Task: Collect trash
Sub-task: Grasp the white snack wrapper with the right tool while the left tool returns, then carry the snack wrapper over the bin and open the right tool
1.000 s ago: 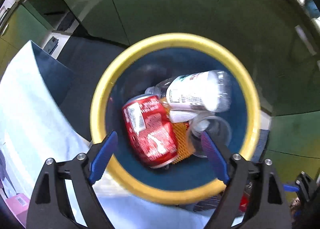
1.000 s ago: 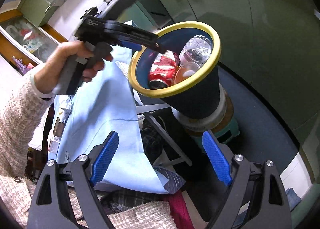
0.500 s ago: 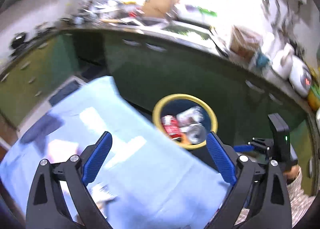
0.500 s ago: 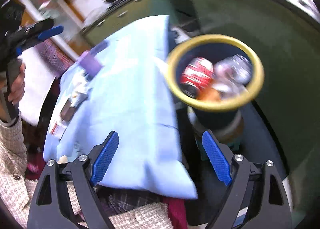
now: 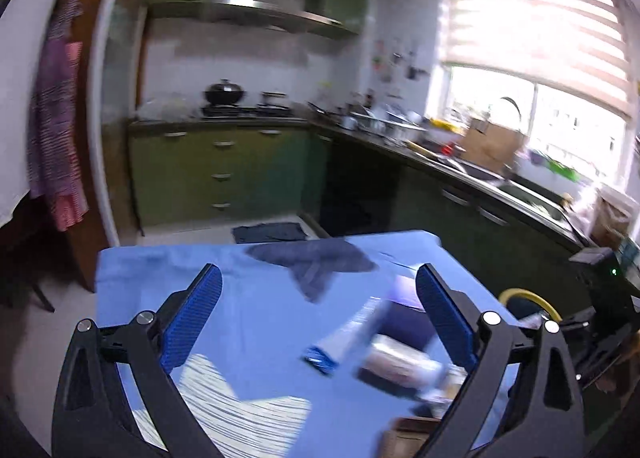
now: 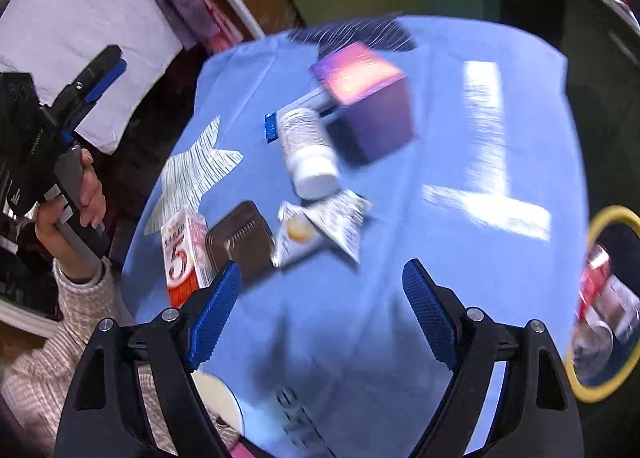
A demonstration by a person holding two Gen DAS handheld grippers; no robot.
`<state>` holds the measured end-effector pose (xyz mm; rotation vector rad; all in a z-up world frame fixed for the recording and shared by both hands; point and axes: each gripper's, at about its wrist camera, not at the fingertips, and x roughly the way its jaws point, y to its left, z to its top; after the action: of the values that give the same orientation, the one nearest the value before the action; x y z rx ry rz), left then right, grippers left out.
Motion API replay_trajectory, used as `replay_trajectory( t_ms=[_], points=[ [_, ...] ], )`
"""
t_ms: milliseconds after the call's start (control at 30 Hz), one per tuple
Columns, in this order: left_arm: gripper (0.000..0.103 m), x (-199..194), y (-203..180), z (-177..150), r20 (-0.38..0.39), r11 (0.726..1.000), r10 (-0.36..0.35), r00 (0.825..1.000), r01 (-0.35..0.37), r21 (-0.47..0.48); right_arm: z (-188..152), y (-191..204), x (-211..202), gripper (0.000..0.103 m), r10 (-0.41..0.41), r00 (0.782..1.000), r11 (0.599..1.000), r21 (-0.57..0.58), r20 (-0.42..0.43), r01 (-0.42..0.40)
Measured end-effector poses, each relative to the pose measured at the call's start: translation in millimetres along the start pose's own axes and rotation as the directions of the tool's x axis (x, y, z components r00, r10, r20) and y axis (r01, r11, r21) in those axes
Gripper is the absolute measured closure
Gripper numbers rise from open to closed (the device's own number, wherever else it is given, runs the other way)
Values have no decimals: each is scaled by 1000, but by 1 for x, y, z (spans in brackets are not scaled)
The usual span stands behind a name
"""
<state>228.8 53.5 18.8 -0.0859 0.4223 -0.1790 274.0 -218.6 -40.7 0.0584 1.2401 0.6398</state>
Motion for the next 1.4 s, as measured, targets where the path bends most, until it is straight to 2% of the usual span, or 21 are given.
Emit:
replay_trajectory(
  t_ms=[133, 300, 367, 467, 733, 867, 967, 1033, 1133, 1267, 1400],
  points=[
    [10, 11, 29, -12, -3, 998, -2, 1000, 2, -57, 20, -2, 24, 24, -31, 997, 999, 42, -76, 34],
    [10, 16, 46, -20, 0, 997, -6, 1000, 6, -83, 30, -11, 49, 25, -4, 988, 997, 80, -156, 17],
    [10, 16, 53, -21, 1, 994, -20, 1000, 20, -104, 32, -10, 58, 29, 1, 984, 996, 83, -176, 14],
    [9, 19, 57, -27, -11, 992, -28, 1000, 26, -122, 36, -12, 68, 42, 19, 981, 995, 105, -193, 1],
    [9, 24, 61, -32, -31, 989, -45, 999, 40, -141, 28, -16, 47, 45, 42, 991, 991, 129, -129, -25],
    [9, 25, 62, -34, -34, 989, -42, 999, 37, -145, 18, -31, 13, 45, 45, 996, 987, 156, -73, -33],
    [9, 26, 62, -35, -36, 989, -43, 998, 38, -143, 8, -60, -26, 45, 2, 1000, 978, 210, -4, -1],
    [9, 26, 61, -33, -38, 990, -46, 998, 40, -139, 0, -83, -49, 45, -57, 998, 964, 262, 36, 46],
    [9, 27, 58, -35, -39, 991, -45, 998, 40, -126, -15, -136, -80, 44, -197, 979, 917, 365, 60, 163],
    [8, 30, 56, -39, -49, 993, -47, 998, 41, -114, -40, -212, -93, 44, -364, 931, 812, 487, -8, 321],
    [8, 33, 54, -40, -60, 994, -44, 997, 38, -102, -52, -261, -81, 43, -429, 899, 742, 535, -86, 405]
  ],
)
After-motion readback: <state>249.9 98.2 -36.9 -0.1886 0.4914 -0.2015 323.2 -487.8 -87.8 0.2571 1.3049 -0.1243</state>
